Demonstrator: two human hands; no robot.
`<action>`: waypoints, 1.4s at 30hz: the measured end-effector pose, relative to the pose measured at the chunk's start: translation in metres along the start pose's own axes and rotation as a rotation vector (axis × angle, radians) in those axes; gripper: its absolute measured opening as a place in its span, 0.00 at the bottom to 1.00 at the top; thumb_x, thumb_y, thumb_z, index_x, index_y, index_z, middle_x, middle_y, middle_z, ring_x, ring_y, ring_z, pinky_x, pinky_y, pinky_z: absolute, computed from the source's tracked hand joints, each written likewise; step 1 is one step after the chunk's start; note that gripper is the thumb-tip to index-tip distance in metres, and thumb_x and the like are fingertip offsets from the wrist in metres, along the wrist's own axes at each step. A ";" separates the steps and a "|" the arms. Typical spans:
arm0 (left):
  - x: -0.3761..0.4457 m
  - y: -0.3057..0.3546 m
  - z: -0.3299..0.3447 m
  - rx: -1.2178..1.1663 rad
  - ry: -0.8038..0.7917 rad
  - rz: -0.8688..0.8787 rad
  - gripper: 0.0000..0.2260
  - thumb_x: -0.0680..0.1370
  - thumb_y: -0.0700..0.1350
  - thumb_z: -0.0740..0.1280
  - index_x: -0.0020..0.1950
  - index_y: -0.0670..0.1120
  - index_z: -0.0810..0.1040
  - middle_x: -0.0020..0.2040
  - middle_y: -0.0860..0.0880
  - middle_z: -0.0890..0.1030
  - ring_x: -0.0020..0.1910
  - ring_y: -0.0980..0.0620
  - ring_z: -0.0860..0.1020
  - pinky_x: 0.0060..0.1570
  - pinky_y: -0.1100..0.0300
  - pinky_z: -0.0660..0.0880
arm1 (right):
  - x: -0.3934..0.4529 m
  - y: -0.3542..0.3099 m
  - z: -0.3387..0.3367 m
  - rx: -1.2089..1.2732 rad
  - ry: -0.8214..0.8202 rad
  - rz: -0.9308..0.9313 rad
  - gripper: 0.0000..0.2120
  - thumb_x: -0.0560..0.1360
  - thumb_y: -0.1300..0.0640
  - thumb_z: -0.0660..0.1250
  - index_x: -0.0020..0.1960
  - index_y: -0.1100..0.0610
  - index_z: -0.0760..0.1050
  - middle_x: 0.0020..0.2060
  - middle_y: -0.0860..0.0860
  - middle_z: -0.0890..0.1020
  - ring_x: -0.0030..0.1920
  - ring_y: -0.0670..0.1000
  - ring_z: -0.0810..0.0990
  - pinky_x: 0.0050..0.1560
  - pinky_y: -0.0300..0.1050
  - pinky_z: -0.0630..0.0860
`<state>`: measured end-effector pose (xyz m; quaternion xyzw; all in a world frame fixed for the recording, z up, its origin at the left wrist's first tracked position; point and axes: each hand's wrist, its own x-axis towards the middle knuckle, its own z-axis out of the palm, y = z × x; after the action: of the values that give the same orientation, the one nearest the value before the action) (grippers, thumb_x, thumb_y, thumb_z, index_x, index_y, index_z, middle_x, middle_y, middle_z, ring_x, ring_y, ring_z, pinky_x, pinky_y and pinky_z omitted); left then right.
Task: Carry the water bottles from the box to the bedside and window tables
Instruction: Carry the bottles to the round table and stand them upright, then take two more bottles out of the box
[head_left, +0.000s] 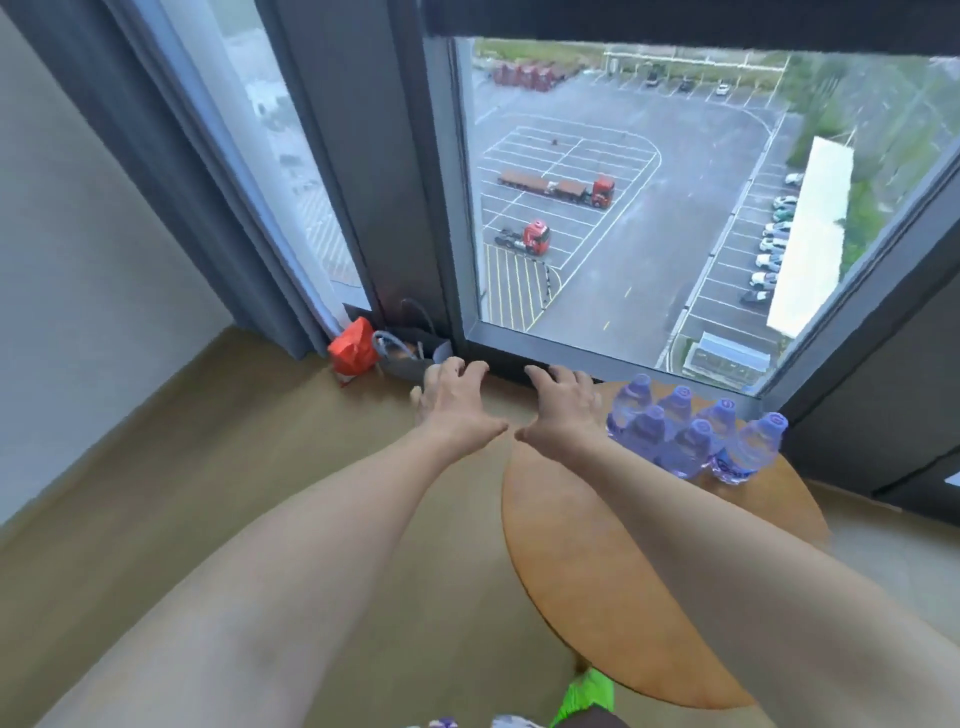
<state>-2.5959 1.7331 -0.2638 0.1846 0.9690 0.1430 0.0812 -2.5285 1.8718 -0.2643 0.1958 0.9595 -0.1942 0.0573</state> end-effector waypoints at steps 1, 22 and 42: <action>-0.016 -0.025 -0.015 0.012 0.020 -0.027 0.37 0.69 0.62 0.75 0.75 0.57 0.67 0.76 0.49 0.66 0.75 0.45 0.60 0.70 0.45 0.63 | -0.011 -0.028 0.004 -0.012 -0.006 -0.040 0.41 0.70 0.48 0.75 0.78 0.45 0.59 0.77 0.53 0.64 0.77 0.60 0.57 0.72 0.57 0.62; -0.537 -0.525 -0.171 -0.112 0.418 -1.066 0.32 0.73 0.62 0.71 0.73 0.54 0.68 0.75 0.47 0.66 0.74 0.42 0.63 0.69 0.42 0.66 | -0.377 -0.597 0.238 -0.248 -0.273 -1.209 0.44 0.68 0.45 0.77 0.78 0.46 0.59 0.74 0.53 0.67 0.72 0.60 0.64 0.68 0.58 0.68; -1.051 -0.788 -0.185 -0.141 0.464 -2.032 0.31 0.75 0.58 0.70 0.75 0.52 0.67 0.73 0.46 0.69 0.73 0.43 0.65 0.67 0.43 0.68 | -0.872 -0.952 0.499 -0.359 -0.769 -2.011 0.38 0.73 0.53 0.71 0.78 0.48 0.59 0.71 0.54 0.69 0.70 0.60 0.68 0.64 0.56 0.70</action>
<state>-1.9330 0.5849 -0.2210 -0.7544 0.6492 0.0956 -0.0144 -2.0915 0.5595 -0.2269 -0.7631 0.6130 -0.0578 0.1963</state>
